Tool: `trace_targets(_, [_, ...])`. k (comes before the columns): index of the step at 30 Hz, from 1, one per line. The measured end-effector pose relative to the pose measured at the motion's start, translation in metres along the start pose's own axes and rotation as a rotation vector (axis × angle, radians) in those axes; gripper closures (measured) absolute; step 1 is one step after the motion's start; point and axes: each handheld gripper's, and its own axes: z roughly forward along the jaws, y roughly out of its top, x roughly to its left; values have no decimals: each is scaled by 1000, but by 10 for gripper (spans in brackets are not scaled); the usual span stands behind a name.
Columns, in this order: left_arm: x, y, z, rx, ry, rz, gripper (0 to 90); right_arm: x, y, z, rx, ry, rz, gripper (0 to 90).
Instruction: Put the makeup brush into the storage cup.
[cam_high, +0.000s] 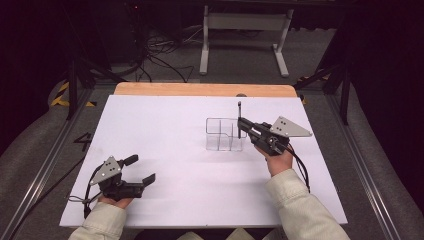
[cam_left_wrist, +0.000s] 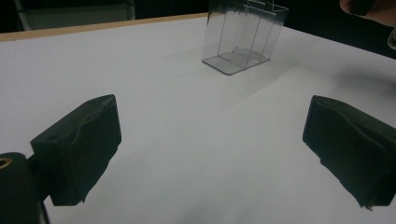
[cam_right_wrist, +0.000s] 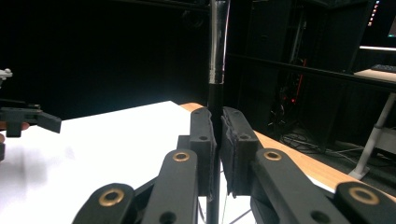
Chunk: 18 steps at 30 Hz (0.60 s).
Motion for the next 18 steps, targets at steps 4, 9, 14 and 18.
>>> trace_targets(4, [0,0,0,2,-2,0,50,-4,-2,7,2,-7,10,832])
trace_targets(9, [0,0,0,2,-3,0,50,-7,0,12,0,-8,20,832])
trace_targets(14, [0,0,0,2,-4,0,51,-6,3,21,-8,-2,27,832])
trace_targets(18, [0,0,0,0,-4,-1,51,-5,3,28,-4,3,28,832])
